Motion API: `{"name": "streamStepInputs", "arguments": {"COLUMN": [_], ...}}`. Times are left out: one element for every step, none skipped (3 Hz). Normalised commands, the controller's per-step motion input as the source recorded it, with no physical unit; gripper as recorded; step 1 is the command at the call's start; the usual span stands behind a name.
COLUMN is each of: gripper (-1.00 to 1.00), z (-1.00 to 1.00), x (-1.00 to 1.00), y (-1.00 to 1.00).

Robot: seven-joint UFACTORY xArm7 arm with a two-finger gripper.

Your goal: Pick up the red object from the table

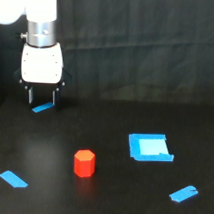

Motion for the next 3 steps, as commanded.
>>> {"name": "streamStepInputs", "arguments": {"gripper": [0.96,1.0,0.89], "z": [-0.34,-0.48,-0.39], "x": [0.49,0.53,0.61], "y": [-0.36,-0.66,-0.79]}}
